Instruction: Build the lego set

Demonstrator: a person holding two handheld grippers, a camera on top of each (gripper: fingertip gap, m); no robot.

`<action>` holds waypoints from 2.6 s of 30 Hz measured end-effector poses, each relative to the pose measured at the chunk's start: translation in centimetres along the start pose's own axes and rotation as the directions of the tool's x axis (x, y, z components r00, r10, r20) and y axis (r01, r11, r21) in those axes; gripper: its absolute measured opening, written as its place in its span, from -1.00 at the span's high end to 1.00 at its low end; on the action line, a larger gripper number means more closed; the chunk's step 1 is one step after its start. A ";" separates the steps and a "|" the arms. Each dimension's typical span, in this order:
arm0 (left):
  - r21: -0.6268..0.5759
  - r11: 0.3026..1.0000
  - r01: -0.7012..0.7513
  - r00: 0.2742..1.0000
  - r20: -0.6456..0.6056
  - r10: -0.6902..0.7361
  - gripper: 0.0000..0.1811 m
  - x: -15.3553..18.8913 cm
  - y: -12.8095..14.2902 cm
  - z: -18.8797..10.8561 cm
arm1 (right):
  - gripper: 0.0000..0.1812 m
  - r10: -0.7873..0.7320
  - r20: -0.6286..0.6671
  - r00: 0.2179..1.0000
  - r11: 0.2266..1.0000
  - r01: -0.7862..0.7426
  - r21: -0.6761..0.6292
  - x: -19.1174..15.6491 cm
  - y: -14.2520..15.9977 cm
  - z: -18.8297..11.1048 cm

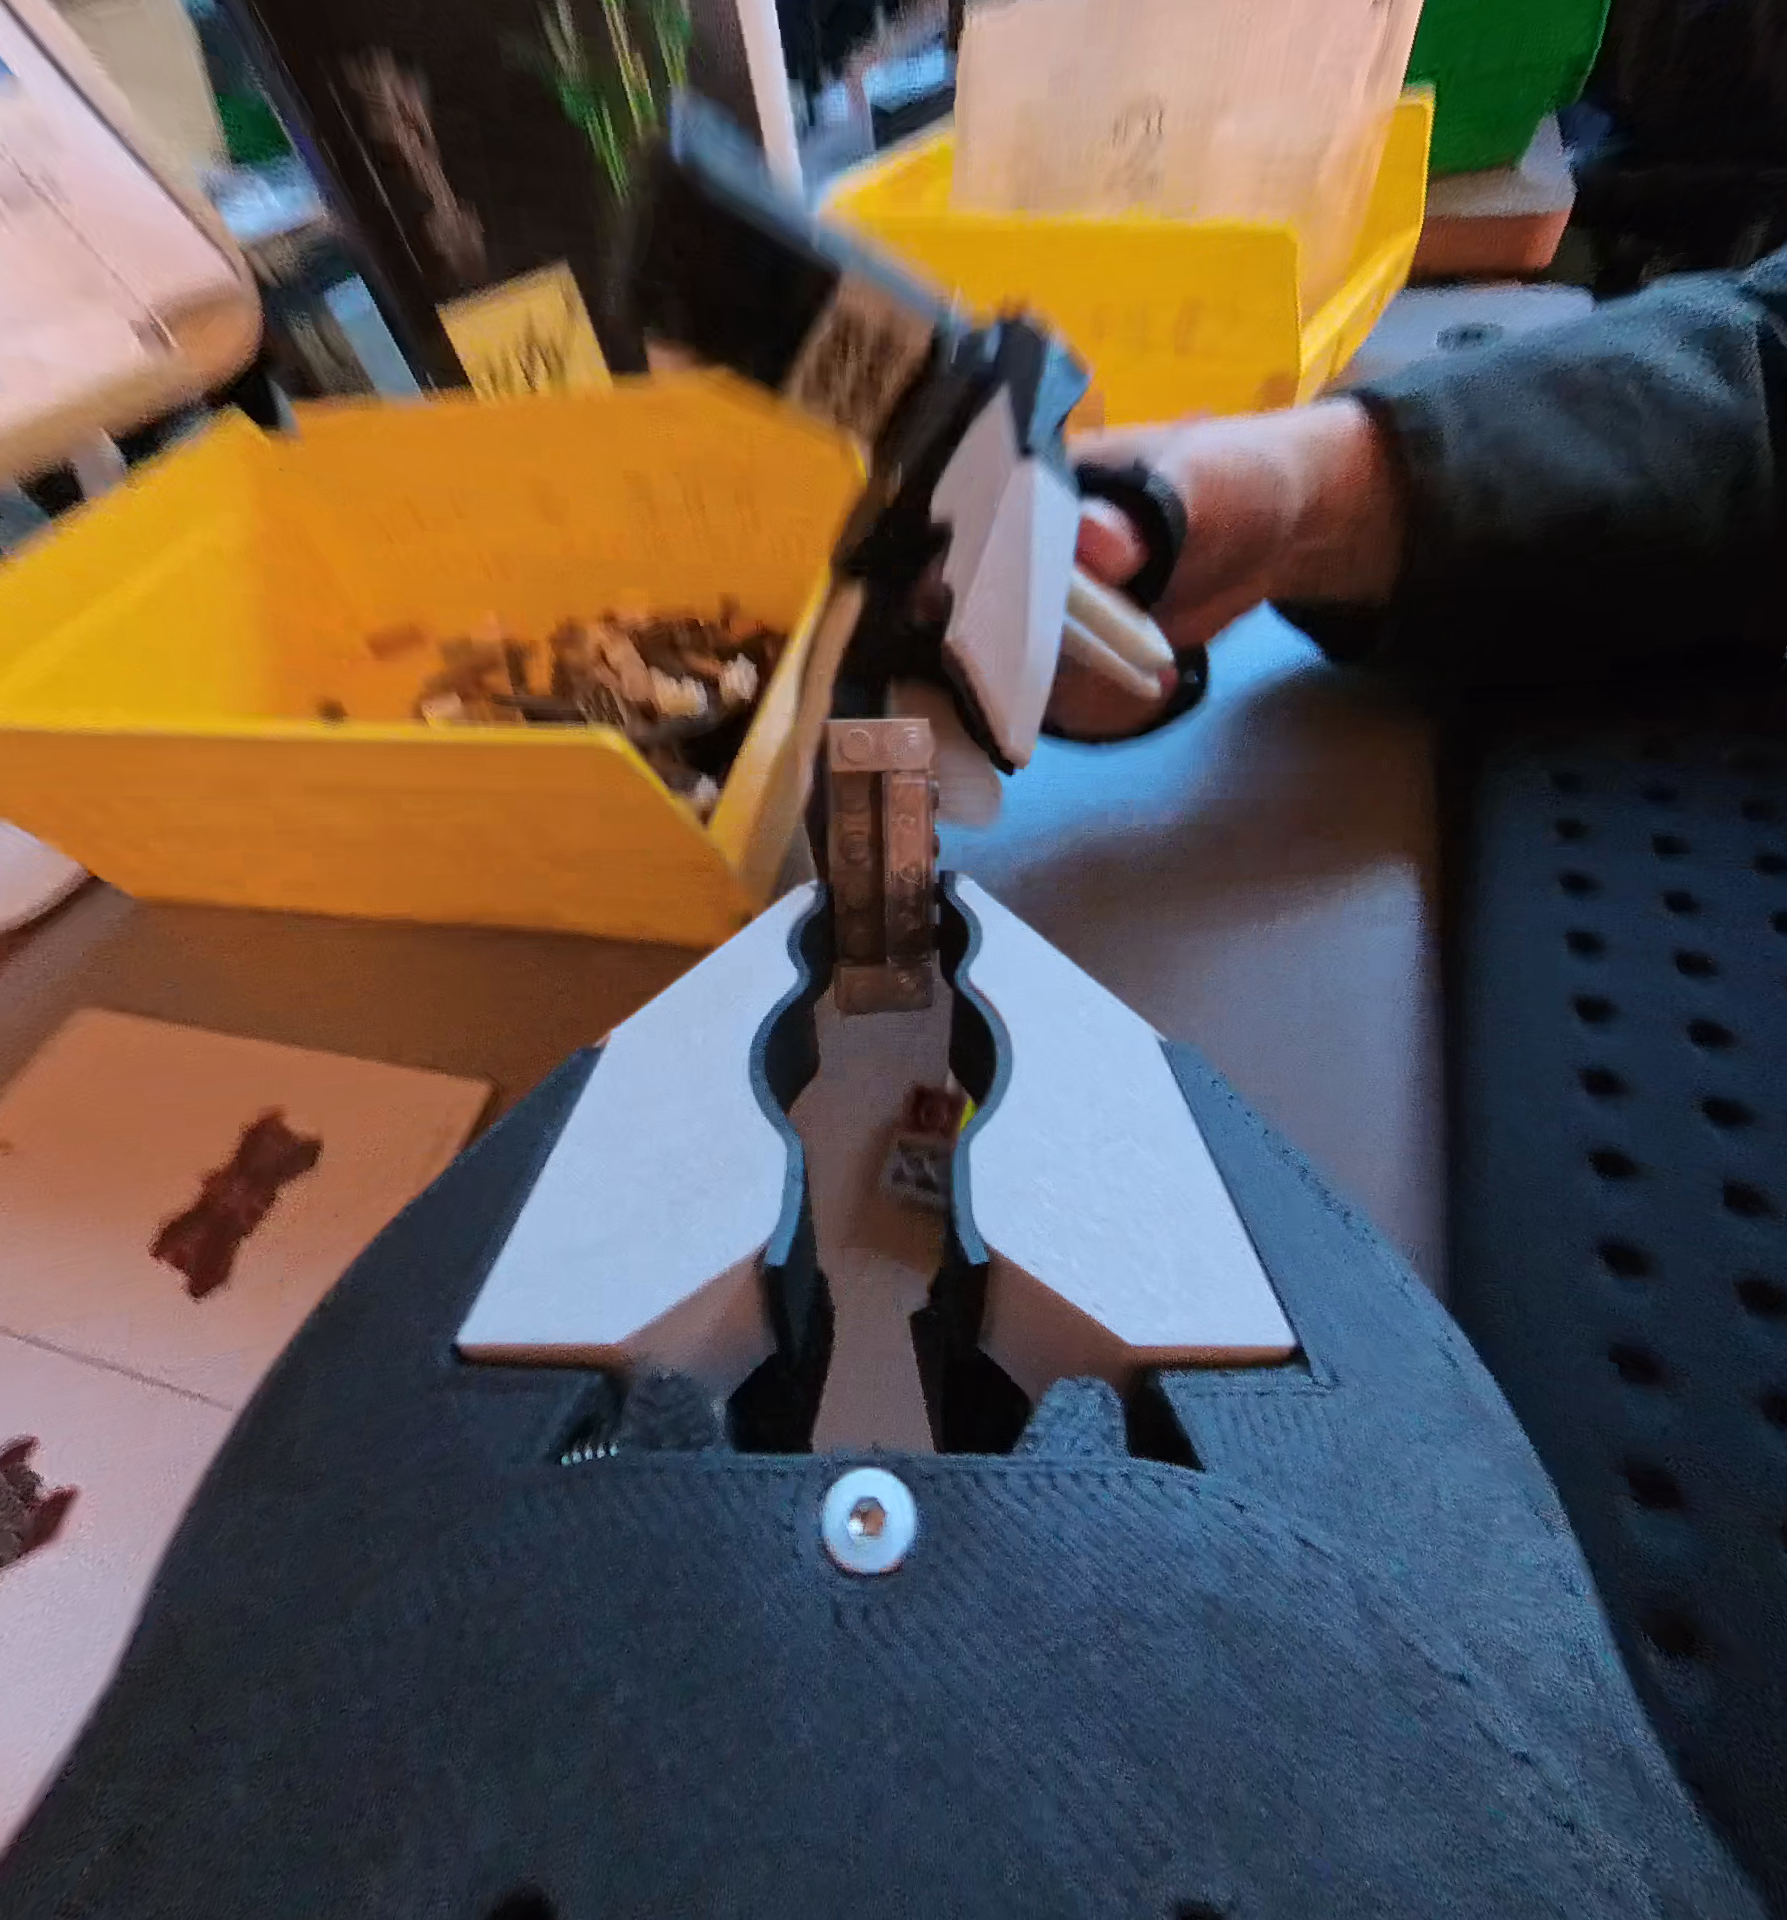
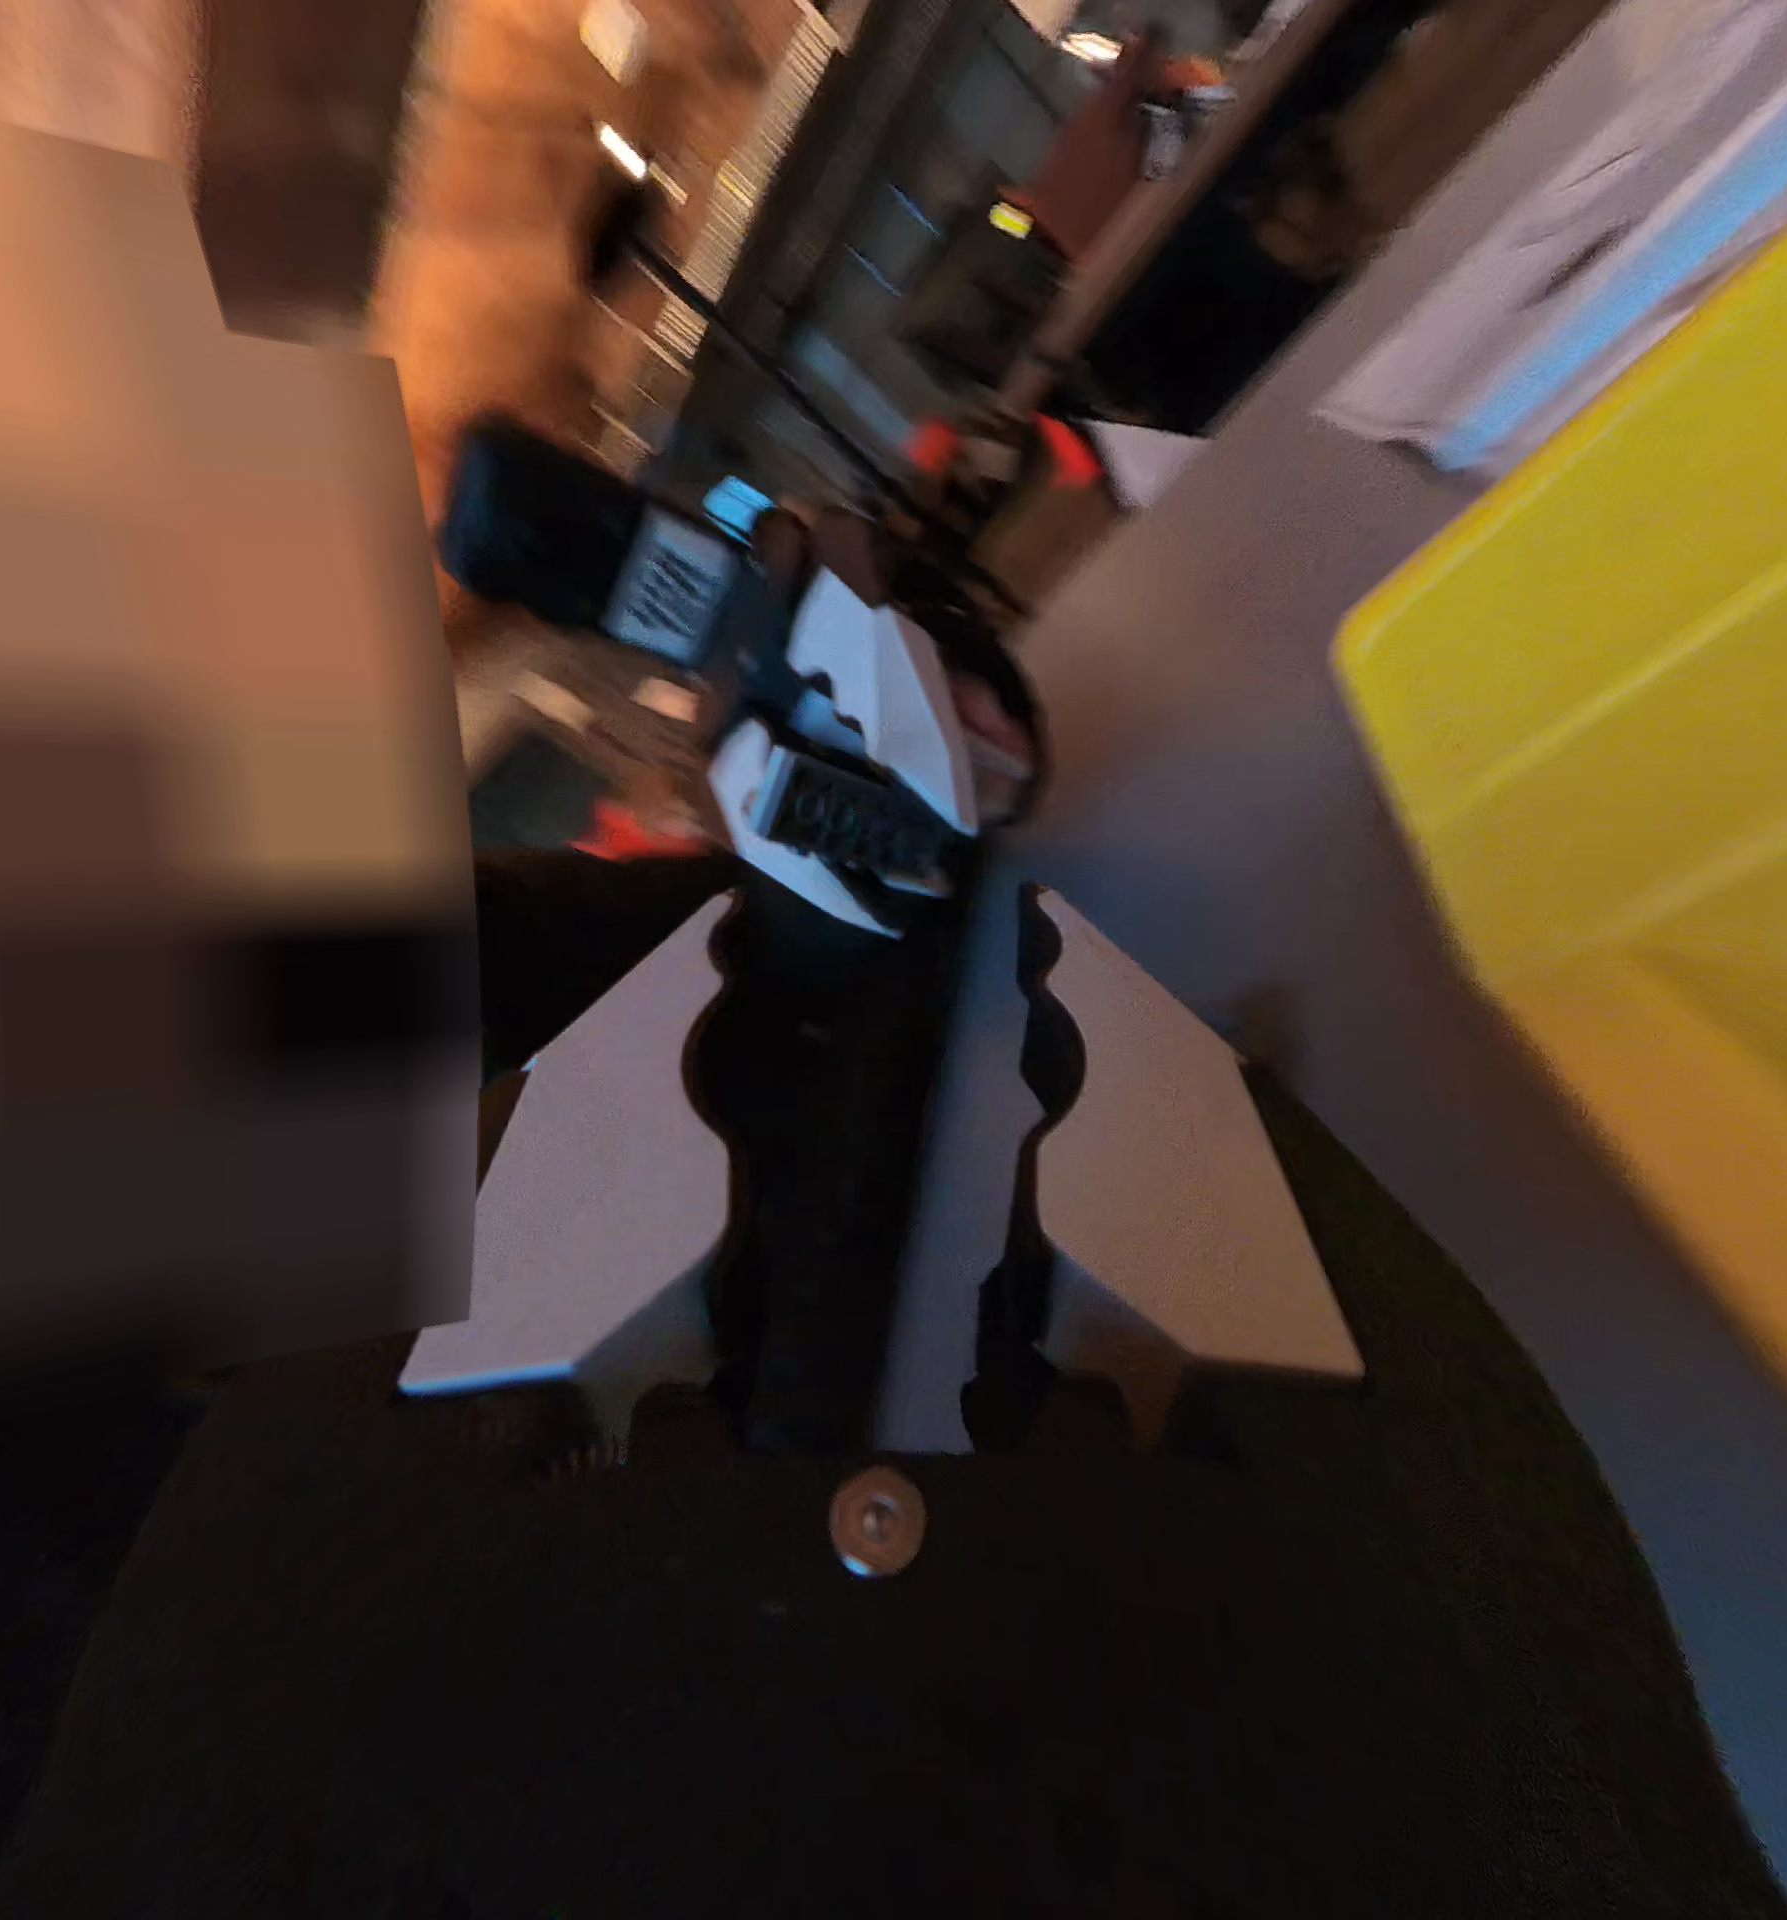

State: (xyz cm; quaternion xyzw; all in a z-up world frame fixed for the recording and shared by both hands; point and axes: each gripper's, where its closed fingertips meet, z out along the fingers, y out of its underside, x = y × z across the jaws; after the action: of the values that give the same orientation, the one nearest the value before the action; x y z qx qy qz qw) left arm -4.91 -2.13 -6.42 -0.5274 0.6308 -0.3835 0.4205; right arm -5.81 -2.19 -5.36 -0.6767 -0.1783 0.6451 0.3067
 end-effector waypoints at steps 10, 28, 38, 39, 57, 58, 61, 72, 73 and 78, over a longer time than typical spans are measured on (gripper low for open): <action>-0.380 0.924 -0.036 0.994 -0.107 -0.005 0.80 0.8 7.5 1.5 | 0.73 -0.833 -0.220 0.508 0.542 0.665 -0.514 3.0 2.9 -0.6; -0.399 0.906 -0.144 0.985 -0.148 0.091 0.80 1.6 7.8 1.4 | 0.85 -0.947 -0.145 0.286 0.303 0.654 -0.693 4.9 4.6 0.1; 0.023 0.957 0.288 0.940 -0.197 -0.278 0.55 -1.1 0.6 -1.0 | 0.85 -0.722 -0.394 0.569 0.680 0.690 -0.250 0.4 -1.6 -1.0; 0.095 0.931 0.352 0.911 -0.263 -0.318 0.55 -0.8 -0.8 -1.5 | 0.85 -0.677 -0.384 0.628 0.722 0.670 -0.175 -0.2 -2.1 -0.9; 0.256 0.804 0.537 0.814 -0.407 -0.414 0.82 -0.7 -4.3 -2.5 | 0.83 -0.605 -0.274 0.747 0.776 0.631 0.008 -2.5 -2.5 0.3; 0.214 0.808 0.550 0.801 -0.410 -0.436 0.82 -0.7 -3.7 -2.2 | 0.83 -0.647 -0.293 0.704 0.741 0.671 -0.028 -2.3 -2.5 -0.1; 0.101 0.816 0.569 0.760 -0.445 -0.475 0.81 0.0 -2.2 -1.6 | 0.86 -0.752 -0.235 0.616 0.654 0.740 -0.156 -2.3 -0.9 -0.2; -0.123 0.814 0.567 0.664 -0.517 -0.541 0.81 2.2 0.1 -1.1 | 0.91 -0.793 -0.125 0.597 0.601 0.730 -0.324 -0.6 2.5 0.5; -0.127 0.814 0.566 0.662 -0.519 -0.541 0.81 2.3 0.1 -1.1 | 0.90 -0.794 -0.125 0.595 0.600 0.731 -0.327 -0.5 2.5 0.5; -0.139 0.815 0.563 0.658 -0.521 -0.544 0.81 2.5 0.3 -1.0 | 0.91 -0.779 -0.096 0.620 0.610 0.715 -0.341 -0.5 3.2 0.9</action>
State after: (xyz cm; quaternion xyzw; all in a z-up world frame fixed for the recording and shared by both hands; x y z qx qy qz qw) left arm -6.17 -4.48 -6.65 -0.5572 0.5250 -0.6358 0.0987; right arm -7.19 -4.72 -7.07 -0.6449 -0.4943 0.3410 0.4727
